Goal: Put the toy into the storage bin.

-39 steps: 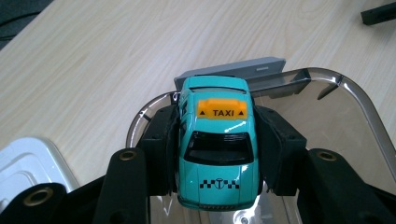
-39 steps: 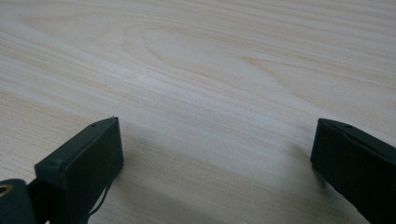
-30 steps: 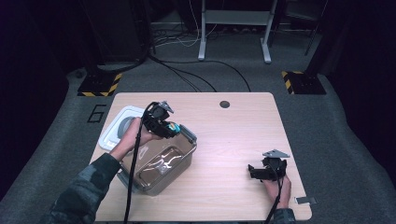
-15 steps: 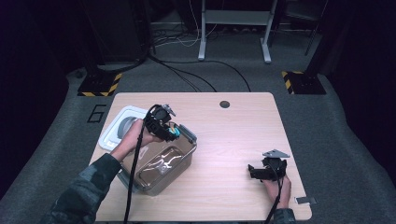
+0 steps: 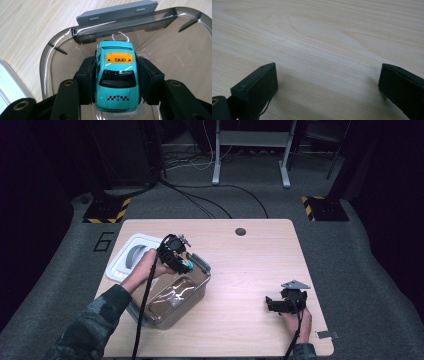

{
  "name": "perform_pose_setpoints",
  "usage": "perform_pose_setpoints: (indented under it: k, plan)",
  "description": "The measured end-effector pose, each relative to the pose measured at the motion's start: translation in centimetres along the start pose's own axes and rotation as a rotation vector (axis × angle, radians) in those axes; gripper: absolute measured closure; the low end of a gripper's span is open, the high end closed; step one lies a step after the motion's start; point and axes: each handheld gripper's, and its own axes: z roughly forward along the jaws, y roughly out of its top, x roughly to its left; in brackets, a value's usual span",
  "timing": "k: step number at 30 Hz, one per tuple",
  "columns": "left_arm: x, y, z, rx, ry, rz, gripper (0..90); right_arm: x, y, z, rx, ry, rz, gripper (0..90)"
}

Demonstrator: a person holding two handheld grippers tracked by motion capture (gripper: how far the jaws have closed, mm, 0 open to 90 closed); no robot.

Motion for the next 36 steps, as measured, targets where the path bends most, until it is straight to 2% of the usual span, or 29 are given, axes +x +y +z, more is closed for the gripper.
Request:
perform_pose_setpoints:
  k: [17,21,25,28,29,32,33,34,36]
  plan:
    - [-0.6,0.3,1.2,0.034,0.004,0.001,51.5,0.0,0.0,0.0,-0.001,0.0,-0.004,2.0]
    - [-0.7,0.5,0.9,0.023,0.005,0.0,44.2,0.0,0.0,0.0,-0.002,0.0,-0.004,2.2]
    - [-0.8,0.5,0.4,0.006,-0.001,-0.003,38.7,0.0,0.0,0.0,-0.003,0.001,-0.006,2.5]
    - [-0.6,0.3,-0.5,-0.033,-0.01,-0.008,31.3,0.0,0.0,0.0,-0.003,0.001,-0.006,2.5]
    - [-0.6,0.3,-0.5,-0.033,-0.01,-0.008,29.8,0.0,0.0,0.0,-0.003,0.001,-0.006,2.5]
    - [-0.4,-0.1,-1.7,-0.077,-0.008,-0.013,26.0,0.0,0.0,0.0,-0.003,0.001,-0.006,2.5]
    - [-0.4,-0.1,-1.7,-0.077,-0.008,-0.013,24.6,0.0,0.0,0.0,-0.003,0.001,-0.006,2.5]
    - [-0.3,-0.4,-2.4,-0.103,-0.009,-0.019,23.3,0.0,0.0,0.0,-0.003,0.001,-0.006,2.5]
    - [-0.1,-0.5,-2.7,-0.113,-0.005,-0.022,21.6,0.0,0.0,0.0,-0.003,0.001,-0.006,2.5]
